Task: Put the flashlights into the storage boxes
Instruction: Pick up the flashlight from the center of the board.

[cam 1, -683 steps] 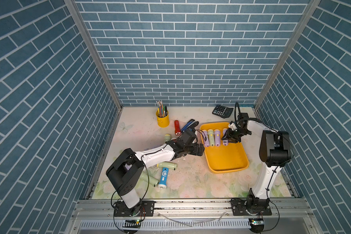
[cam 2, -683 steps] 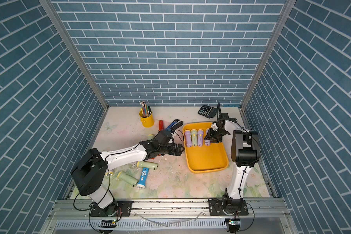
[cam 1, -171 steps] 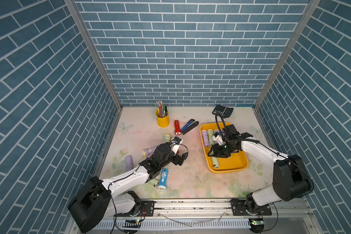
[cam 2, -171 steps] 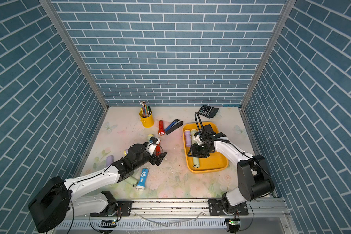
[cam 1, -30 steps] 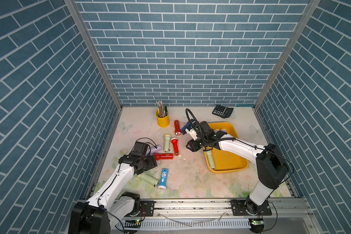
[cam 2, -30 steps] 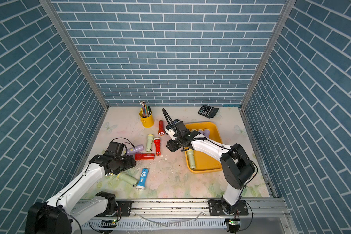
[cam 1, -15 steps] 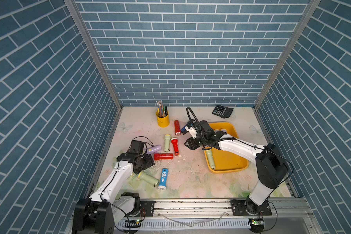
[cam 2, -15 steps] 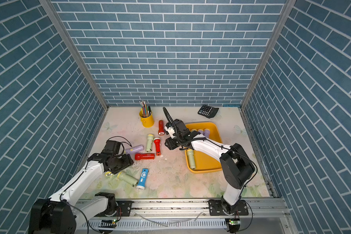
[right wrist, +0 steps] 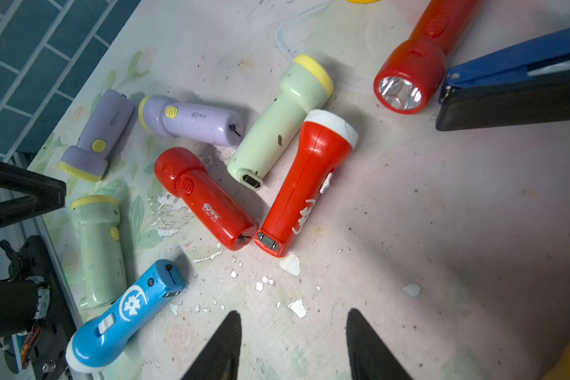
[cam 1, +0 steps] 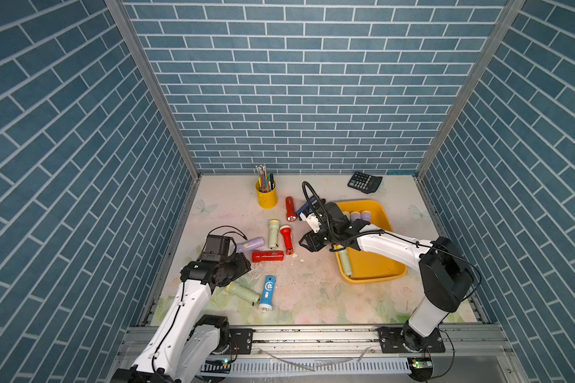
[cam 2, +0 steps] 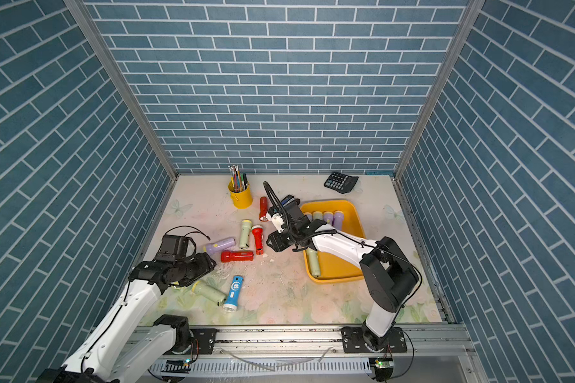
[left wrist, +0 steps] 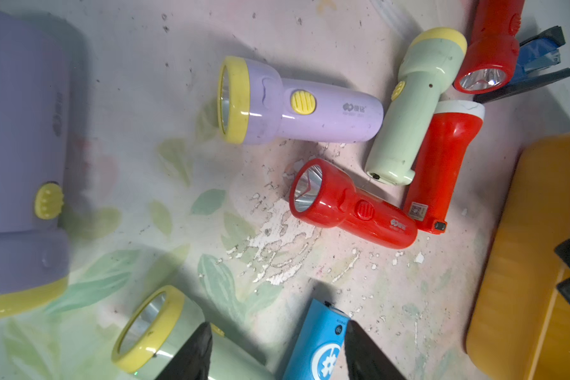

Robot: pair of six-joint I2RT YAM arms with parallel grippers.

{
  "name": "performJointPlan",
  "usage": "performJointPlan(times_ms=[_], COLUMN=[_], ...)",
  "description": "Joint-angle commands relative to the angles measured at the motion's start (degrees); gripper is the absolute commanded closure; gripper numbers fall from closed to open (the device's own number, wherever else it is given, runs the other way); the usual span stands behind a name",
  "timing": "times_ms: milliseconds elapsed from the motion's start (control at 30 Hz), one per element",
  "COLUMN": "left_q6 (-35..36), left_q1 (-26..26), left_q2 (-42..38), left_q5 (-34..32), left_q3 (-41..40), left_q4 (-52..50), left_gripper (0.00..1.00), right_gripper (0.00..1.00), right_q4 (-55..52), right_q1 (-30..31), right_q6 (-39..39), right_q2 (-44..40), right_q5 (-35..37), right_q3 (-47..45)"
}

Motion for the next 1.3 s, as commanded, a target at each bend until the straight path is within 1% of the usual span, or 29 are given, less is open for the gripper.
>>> performJointPlan(times_ms=[0, 100, 200, 300, 400, 500, 533, 633, 667, 767, 900, 1000, 1133, 1267], left_q6=[0.05, 0.05, -0.12, -0.30, -1.01, -1.33, -1.46, -1.81, -1.90, -1.36, -0.06, 0.14, 1.20, 1.94], left_q1=[-1.41, -3.18, -3.70, -3.70, -3.68, -3.61, -3.53, -2.49, -1.78, 0.35, 4.38, 7.36, 8.72, 9.44], left_q2=[0.39, 1.98, 3.01, 2.58, 2.92, 4.39, 4.86, 5.77, 5.89, 6.38, 6.70, 7.24, 8.40, 10.34], left_q5=[2.00, 0.95, 0.70, -0.11, -0.06, 0.97, 1.58, 3.74, 4.40, 4.88, 5.88, 7.83, 7.45, 8.33], left_q3=[0.85, 1.03, 1.45, 1.73, 2.07, 2.38, 2.40, 2.09, 2.09, 2.74, 3.17, 2.54, 3.31, 3.76], left_q4=[-2.01, -2.36, -3.05, -2.75, -2.07, -1.43, -0.96, 0.79, 1.28, 1.34, 1.44, 2.73, 3.06, 3.91], left_gripper=[0.36, 0.37, 0.36, 0.35, 0.34, 0.31, 0.31, 0.29, 0.29, 0.29, 0.28, 0.28, 0.28, 0.27], right_gripper=[0.47, 0.47, 0.46, 0.45, 0.45, 0.44, 0.44, 0.43, 0.43, 0.38, 0.36, 0.36, 0.36, 0.36], right_q4=[3.01, 7.19, 6.60, 5.01, 3.52, -2.99, -6.72, -12.76, -13.95, -14.57, -18.39, -22.74, -25.35, -27.06], right_q1=[0.08, 0.08, 0.30, 1.40, 3.72, 5.44, 6.24, 8.68, 9.57, 11.38, 13.01, 15.02, 17.21, 17.90], right_q6=[-2.97, -3.47, -7.66, -16.43, -27.11, -35.69, -39.65, -49.64, -54.33, -62.99, -70.68, -76.48, -81.94, -86.25], right_q2=[-3.76, -5.55, -7.10, -8.35, -8.62, -5.46, -3.82, -0.67, 0.05, 1.45, 4.88, 9.33, 14.54, 18.29], right_q5=[-0.81, -1.32, -2.92, -4.95, -7.33, -9.52, -10.14, -11.68, -12.38, -13.83, -16.53, -16.19, -16.12, -18.26], right_q3=[-2.53, -4.89, -5.66, -6.13, -5.42, 0.04, 2.85, 7.06, 7.81, 8.53, 12.92, 17.65, 22.31, 25.74])
